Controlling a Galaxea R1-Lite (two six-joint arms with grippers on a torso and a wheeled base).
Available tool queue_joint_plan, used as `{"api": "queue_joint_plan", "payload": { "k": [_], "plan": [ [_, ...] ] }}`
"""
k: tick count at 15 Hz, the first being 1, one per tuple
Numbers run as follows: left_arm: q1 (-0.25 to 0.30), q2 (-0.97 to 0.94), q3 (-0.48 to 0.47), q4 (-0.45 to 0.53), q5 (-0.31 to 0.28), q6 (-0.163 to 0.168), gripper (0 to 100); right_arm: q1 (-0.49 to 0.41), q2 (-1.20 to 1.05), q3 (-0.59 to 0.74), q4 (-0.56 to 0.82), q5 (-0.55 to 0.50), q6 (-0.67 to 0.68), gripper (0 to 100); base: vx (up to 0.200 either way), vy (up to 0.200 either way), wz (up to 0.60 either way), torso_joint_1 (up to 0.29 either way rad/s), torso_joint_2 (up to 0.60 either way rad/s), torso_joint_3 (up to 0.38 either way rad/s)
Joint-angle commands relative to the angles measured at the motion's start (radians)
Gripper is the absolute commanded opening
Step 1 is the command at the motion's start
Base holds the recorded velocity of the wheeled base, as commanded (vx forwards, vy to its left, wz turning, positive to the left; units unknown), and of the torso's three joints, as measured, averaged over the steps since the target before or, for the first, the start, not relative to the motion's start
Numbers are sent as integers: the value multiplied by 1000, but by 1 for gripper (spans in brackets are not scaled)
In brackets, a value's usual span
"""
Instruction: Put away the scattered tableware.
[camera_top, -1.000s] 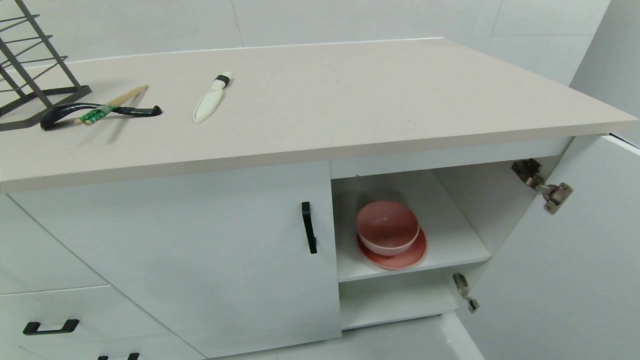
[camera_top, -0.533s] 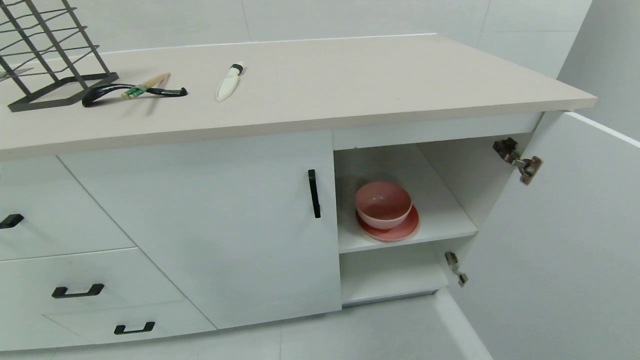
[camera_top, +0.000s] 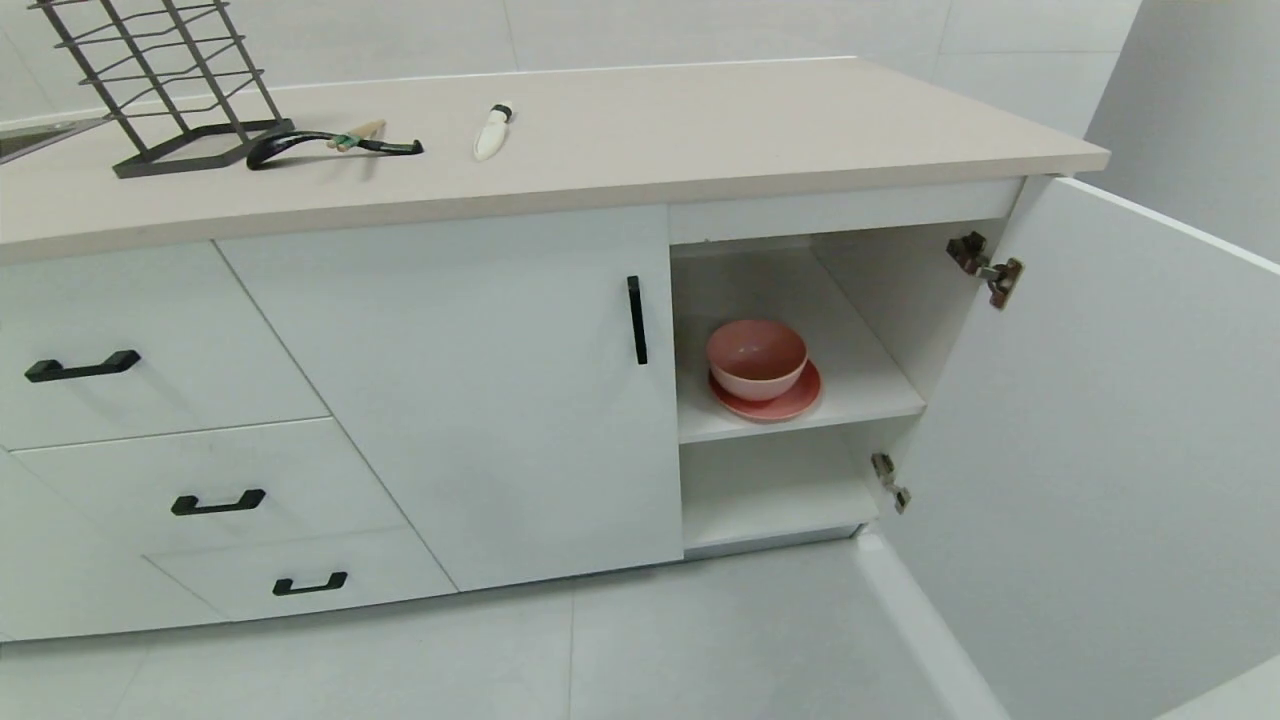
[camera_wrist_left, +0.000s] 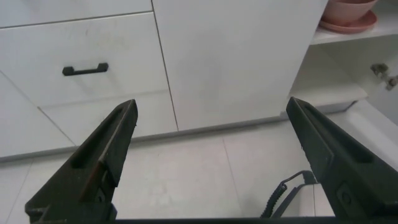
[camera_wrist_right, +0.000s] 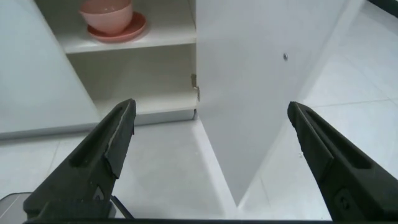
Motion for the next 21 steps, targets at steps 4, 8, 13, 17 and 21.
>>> {"api": "queue_joint_plan", "payload": {
  "k": [4, 8, 13, 17, 21],
  "plan": [
    [0, 0, 0, -2, 0, 1, 100, 0, 2, 0, 0, 2, -1, 100, -50, -200, 0, 0, 1, 0],
    [0, 0, 0, 0, 0, -1, 100, 0, 2, 0, 0, 2, -2, 100, 0, -200, 0, 5, 5, 1],
    [0, 0, 0, -2, 0, -2, 100, 0, 2, 0, 0, 3, -1, 100, 0, -200, 0, 2, 3, 2],
    [0, 0, 0, 0, 0, -1, 100, 0, 2, 0, 0, 3, 1, 100, -50, -200, 0, 1, 2, 4],
    [0, 0, 0, 1, 2, -5, 100, 0, 2, 0, 0, 3, -1, 100, -200, -50, 0, 4, 4, 2]
  ]
}}
